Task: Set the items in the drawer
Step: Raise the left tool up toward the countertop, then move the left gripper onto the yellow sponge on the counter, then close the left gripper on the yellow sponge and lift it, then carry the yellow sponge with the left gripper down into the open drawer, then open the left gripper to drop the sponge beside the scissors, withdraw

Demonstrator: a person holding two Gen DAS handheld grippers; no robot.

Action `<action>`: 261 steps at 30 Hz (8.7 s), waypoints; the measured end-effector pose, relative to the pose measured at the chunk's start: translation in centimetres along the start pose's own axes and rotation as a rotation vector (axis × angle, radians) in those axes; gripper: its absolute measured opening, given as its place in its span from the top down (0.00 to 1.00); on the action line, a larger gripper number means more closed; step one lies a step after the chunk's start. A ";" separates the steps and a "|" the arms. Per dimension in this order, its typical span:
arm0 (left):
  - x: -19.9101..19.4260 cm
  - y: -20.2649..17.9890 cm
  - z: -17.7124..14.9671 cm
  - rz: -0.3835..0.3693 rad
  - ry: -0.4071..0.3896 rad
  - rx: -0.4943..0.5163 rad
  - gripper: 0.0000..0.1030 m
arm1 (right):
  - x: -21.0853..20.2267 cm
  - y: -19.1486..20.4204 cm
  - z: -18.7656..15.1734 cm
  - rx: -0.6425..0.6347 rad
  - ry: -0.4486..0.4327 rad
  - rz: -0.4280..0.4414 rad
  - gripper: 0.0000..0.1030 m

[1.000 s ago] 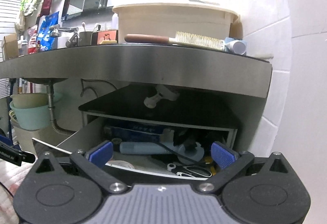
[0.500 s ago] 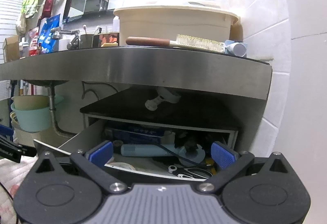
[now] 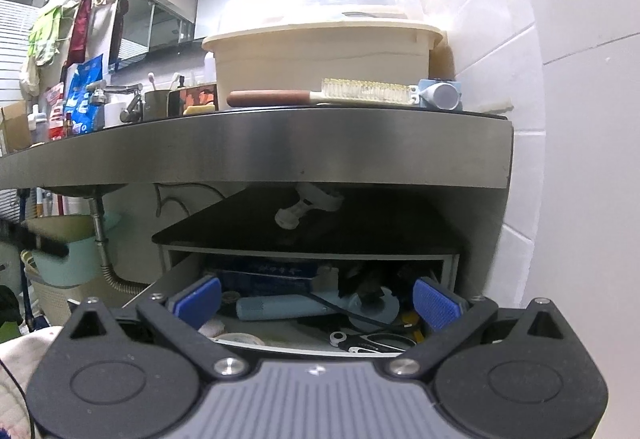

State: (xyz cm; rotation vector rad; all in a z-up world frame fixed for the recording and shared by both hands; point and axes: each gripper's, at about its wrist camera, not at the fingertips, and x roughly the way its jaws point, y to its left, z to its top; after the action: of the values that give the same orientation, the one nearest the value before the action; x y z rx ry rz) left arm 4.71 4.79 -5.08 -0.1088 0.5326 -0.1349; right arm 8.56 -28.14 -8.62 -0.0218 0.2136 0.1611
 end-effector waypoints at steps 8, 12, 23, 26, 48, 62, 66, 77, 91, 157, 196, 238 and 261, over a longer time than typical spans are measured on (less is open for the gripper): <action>-1.2 1.7 3.7 -0.095 -0.110 -0.147 0.01 | -0.1 0.3 0.1 -0.018 -0.004 0.007 0.00; -1.7 0.8 5.4 -0.108 -0.173 -0.045 0.01 | -0.2 0.4 0.1 -0.019 -0.004 0.010 0.00; -0.7 -0.4 9.0 -0.114 -0.167 -0.032 0.01 | -0.3 0.2 0.0 -0.001 -0.007 0.010 0.00; -0.3 -1.2 10.1 -0.123 -0.173 0.004 0.01 | -0.3 0.3 0.0 -0.005 -0.008 0.012 0.00; 5.3 -3.3 17.6 -0.320 -0.257 0.235 0.14 | -0.3 0.0 0.0 0.014 -0.009 0.031 0.00; 12.3 -1.9 22.7 -0.317 -0.096 0.388 0.31 | -0.3 0.1 -0.2 0.003 0.036 0.037 0.00; 13.7 -0.4 24.0 -0.326 -0.072 0.367 0.31 | 0.0 -0.4 -0.2 0.031 0.054 0.035 0.00; 16.9 0.8 26.0 -0.362 0.022 0.374 0.22 | 0.9 -1.3 -0.4 0.080 0.110 0.017 0.00; 18.4 -1.1 26.4 -0.360 0.079 0.455 0.34 | 2.9 -1.9 -0.6 0.111 0.189 0.009 0.00; 3.4 -7.6 10.8 -0.477 0.033 0.484 0.50 | 3.6 -3.0 -0.9 0.188 0.217 0.037 0.00; 23.8 -19.6 0.8 -0.444 0.401 0.736 0.50 | 3.5 -3.5 -1.0 0.220 0.199 0.046 0.00; 28.4 -23.4 -3.1 -0.561 0.496 1.018 0.46 | 3.8 -3.8 -1.0 0.236 0.212 0.045 0.00; 20.4 -25.3 0.3 -0.608 0.156 1.058 0.32 | 3.2 -3.7 -1.1 0.225 0.191 0.037 0.00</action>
State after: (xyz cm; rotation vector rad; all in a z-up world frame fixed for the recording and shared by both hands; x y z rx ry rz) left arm 19.79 -23.34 -11.49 0.7864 0.5124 -1.0030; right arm 12.05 -31.29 -10.38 0.1915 0.4223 0.1715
